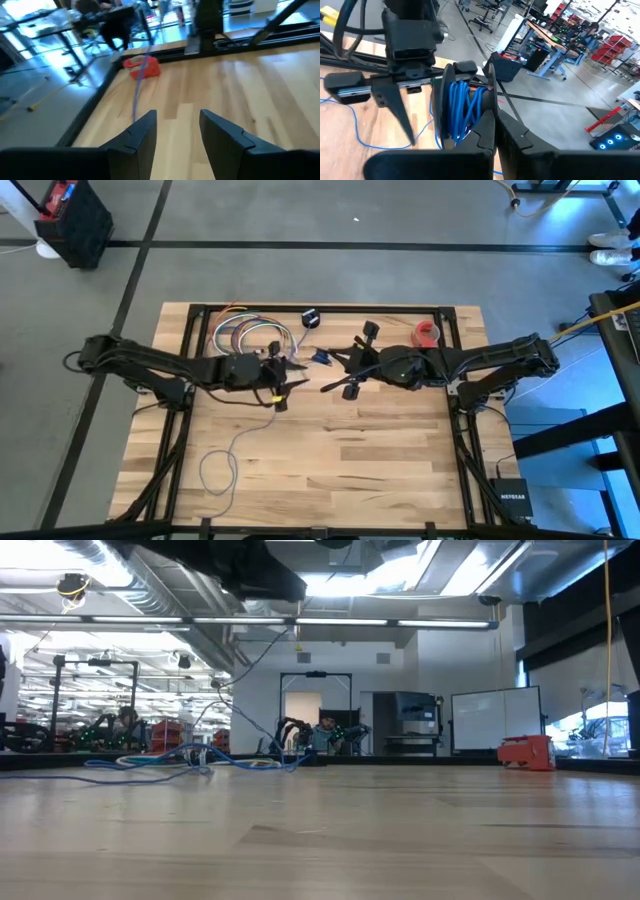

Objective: Coil cords
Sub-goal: Coil the blue wire onto the spool

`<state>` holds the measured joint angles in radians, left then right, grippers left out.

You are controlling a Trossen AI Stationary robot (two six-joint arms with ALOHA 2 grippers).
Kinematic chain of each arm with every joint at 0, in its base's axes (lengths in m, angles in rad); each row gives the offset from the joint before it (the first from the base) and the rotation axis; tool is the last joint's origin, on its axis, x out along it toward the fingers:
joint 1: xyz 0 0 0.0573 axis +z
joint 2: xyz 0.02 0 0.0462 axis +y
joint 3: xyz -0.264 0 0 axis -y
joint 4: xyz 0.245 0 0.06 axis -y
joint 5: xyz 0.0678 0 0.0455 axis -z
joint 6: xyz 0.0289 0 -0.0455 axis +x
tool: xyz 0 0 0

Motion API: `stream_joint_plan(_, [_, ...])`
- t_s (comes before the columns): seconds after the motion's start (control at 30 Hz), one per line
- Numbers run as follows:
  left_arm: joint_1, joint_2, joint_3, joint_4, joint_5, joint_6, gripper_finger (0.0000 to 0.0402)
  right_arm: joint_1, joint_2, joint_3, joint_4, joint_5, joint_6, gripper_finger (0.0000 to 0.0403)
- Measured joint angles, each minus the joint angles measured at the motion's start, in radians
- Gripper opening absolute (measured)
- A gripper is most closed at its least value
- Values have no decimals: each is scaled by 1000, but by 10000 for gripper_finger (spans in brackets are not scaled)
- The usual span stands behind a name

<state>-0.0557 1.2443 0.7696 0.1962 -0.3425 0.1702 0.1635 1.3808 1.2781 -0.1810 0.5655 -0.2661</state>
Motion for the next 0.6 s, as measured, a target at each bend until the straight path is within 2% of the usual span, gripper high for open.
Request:
stream_joint_plan(0.1, [15, -3, 0, -9, -72, 20, 143, 0, 0, 0, -1, -1, 0, 10])
stream_joint_plan(0.17, [31, 7, 0, -15, -80, 20, 143, 0, 0, 0, -2, -1, 0, 10])
stream_joint_plan(0.47, [65, 54, 0, -58, -41, -11, 141, 0, 0, 0, -1, -1, 0, 10])
stream_joint_plan(0.6, [62, 54, 0, -58, -34, -7, 116, 0, 0, 0, -2, -1, 0, 10])
